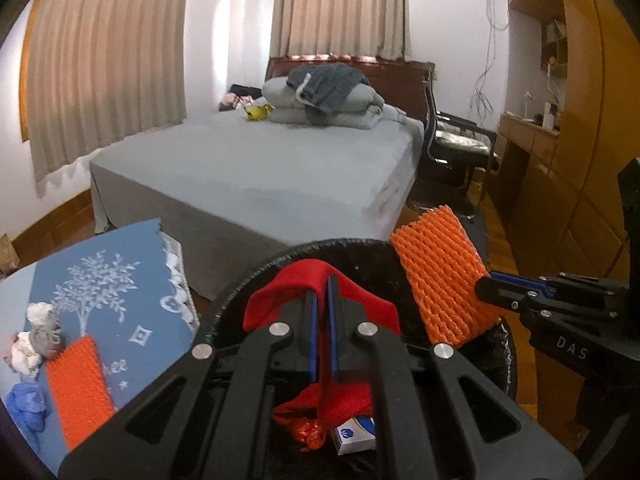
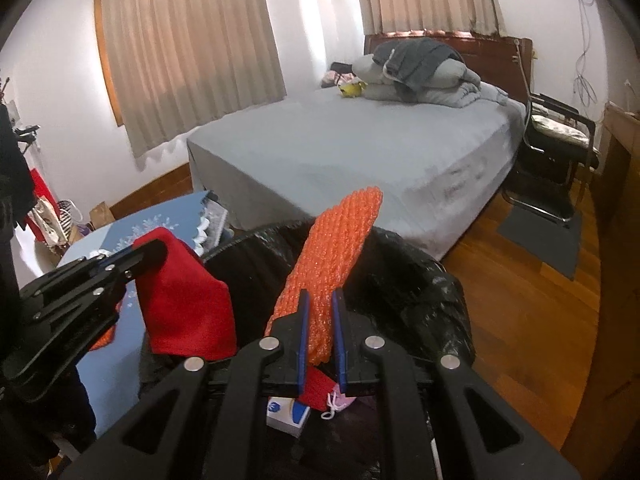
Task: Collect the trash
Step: 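Open both tools to drop the pad and cloth into the bin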
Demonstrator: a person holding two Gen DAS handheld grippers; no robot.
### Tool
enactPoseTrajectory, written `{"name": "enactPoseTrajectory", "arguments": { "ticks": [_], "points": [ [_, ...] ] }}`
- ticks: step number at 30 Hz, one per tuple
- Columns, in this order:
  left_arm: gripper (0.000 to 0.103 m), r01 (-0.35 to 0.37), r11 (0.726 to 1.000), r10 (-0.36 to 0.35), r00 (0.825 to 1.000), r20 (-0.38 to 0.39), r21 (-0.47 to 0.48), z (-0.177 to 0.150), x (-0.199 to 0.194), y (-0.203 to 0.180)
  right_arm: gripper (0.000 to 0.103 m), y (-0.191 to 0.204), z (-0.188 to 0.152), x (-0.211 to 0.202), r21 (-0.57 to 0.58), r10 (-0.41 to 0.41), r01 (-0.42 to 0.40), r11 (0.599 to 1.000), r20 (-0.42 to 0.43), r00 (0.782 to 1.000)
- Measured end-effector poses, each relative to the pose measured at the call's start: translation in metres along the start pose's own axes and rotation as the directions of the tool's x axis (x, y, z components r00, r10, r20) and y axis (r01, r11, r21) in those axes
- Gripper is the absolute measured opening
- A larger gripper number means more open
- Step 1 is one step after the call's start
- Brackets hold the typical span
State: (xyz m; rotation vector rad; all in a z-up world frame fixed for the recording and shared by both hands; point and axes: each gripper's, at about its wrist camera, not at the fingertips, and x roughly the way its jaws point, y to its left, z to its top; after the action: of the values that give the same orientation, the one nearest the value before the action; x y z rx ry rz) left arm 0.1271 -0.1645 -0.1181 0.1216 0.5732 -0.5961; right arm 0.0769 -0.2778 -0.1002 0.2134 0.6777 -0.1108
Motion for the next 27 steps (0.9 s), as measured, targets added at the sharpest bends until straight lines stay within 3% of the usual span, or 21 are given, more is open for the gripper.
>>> {"name": "enactPoseTrajectory", "arguments": {
  "ticks": [3,5,10,15,20,27],
  "points": [
    [0.019,0.008,1.0,-0.008,1.0,-0.026,-0.004,-0.003,0.009,-0.001,0.014,-0.004,-0.003,0.005,0.006,-0.012,0.012,1.0,-0.019,1.0],
    [0.036,0.006,1.0,-0.006,0.999,-0.038,-0.006,-0.007,0.012,0.0,0.018,-0.008,-0.005,0.007,0.011,-0.022,0.022,1.0,-0.031,0.999],
    [0.046,-0.021,1.0,0.021,0.999,-0.045,-0.014,-0.013,0.01,0.007,0.038,-0.013,-0.009,0.008,0.023,-0.038,0.039,0.999,-0.035,0.999],
    [0.061,-0.076,0.996,0.075,0.997,-0.028,-0.039,-0.014,-0.004,0.023,0.089,-0.01,-0.008,0.003,0.023,-0.073,0.073,0.997,-0.001,0.997],
    [0.081,-0.152,0.986,0.152,0.988,0.007,-0.066,-0.013,-0.023,0.044,0.097,0.001,-0.003,-0.004,0.014,-0.07,0.07,0.997,0.042,0.997],
    [0.085,-0.257,0.96,0.26,0.965,0.02,-0.111,-0.019,-0.054,0.086,0.097,0.032,0.007,-0.005,-0.004,-0.022,0.022,1.0,0.071,0.997]
  ]
}}
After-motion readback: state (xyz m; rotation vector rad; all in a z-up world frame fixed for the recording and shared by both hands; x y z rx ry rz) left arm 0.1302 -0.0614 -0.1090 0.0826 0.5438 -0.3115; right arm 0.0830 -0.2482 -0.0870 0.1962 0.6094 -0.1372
